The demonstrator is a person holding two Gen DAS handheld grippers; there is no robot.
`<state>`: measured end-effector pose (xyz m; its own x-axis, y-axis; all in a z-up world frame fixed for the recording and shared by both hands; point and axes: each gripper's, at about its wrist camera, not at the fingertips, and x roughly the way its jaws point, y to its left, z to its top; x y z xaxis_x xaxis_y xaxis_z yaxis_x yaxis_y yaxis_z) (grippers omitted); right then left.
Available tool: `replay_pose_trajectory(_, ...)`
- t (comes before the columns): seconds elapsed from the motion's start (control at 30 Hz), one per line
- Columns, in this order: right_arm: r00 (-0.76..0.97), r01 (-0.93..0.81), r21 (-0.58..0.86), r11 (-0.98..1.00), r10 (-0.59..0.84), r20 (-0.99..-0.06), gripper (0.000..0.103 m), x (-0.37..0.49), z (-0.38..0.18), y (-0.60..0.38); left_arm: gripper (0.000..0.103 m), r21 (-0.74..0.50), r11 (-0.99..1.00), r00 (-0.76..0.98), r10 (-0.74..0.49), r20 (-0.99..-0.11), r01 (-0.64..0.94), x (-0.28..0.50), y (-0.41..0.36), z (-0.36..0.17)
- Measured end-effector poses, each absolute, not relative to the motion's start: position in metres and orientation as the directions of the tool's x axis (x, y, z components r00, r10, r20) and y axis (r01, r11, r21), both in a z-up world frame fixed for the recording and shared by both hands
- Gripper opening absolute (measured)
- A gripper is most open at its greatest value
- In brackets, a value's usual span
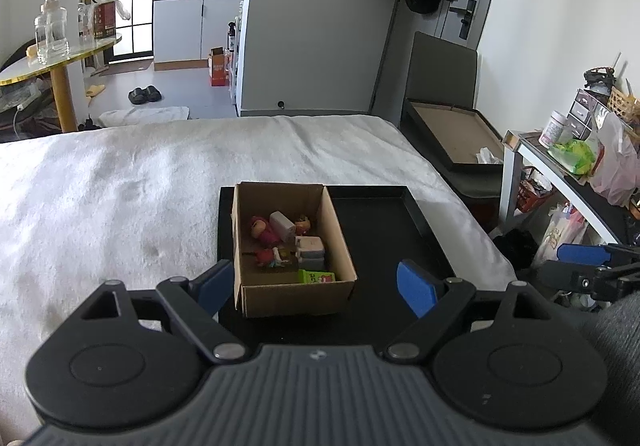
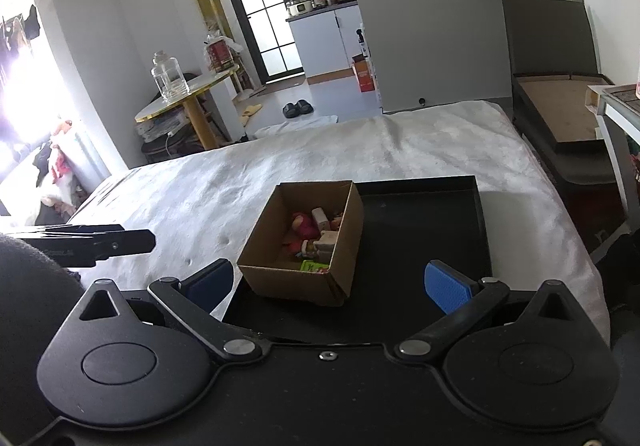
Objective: Organize rigid objects
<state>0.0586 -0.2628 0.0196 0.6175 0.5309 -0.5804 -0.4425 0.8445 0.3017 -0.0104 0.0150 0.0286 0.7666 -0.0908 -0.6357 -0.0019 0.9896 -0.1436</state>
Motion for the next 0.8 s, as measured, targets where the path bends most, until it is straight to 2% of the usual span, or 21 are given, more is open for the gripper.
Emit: replay_pose_trajectory(0.8, 0.573, -0.482, 0.336, 0.809, 0.581, -0.578, 0.103, 0.054, 0.023, -0.244, 0.088, -0.166, 0.986, 0.737, -0.119, -0.666, 0.01, -0.007, 0.013, 0.02)
